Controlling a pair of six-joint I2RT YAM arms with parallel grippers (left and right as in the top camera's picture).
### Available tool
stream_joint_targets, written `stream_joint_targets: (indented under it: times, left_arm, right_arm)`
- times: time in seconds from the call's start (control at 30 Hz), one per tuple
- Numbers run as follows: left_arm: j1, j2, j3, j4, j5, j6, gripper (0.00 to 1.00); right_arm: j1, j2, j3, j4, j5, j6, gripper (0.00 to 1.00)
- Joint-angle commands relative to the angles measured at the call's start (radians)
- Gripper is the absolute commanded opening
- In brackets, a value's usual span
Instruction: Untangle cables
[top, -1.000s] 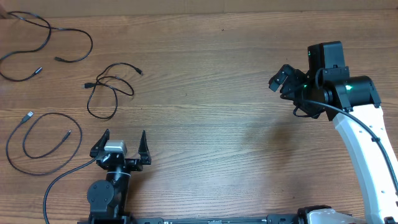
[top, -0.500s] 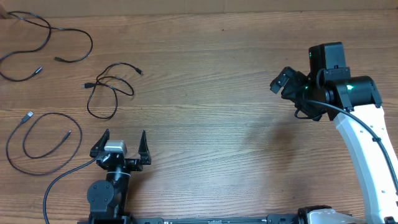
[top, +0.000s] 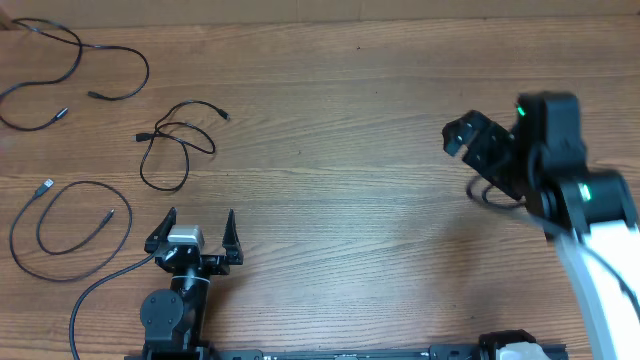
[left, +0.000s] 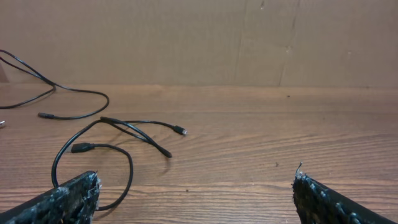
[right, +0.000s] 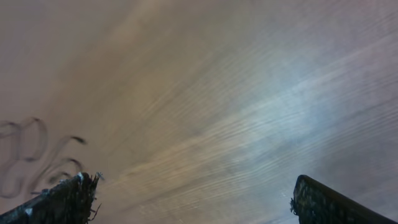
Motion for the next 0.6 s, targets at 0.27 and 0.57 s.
stream_joint_targets:
  times: [0.27, 0.57]
  left_arm:
    - [-0.005, -0.01, -0.008, 0.002, -0.01, 0.019, 1.0]
    - [-0.005, -0.01, -0.008, 0.002, -0.01, 0.019, 1.0]
  right_arm:
    - [-0.004, -0.634, -0.337, 0.073, 0.01, -0.008, 1.0]
    - [-0.004, -0.896, -0.435, 0.069, 0.011, -0.008, 1.0]
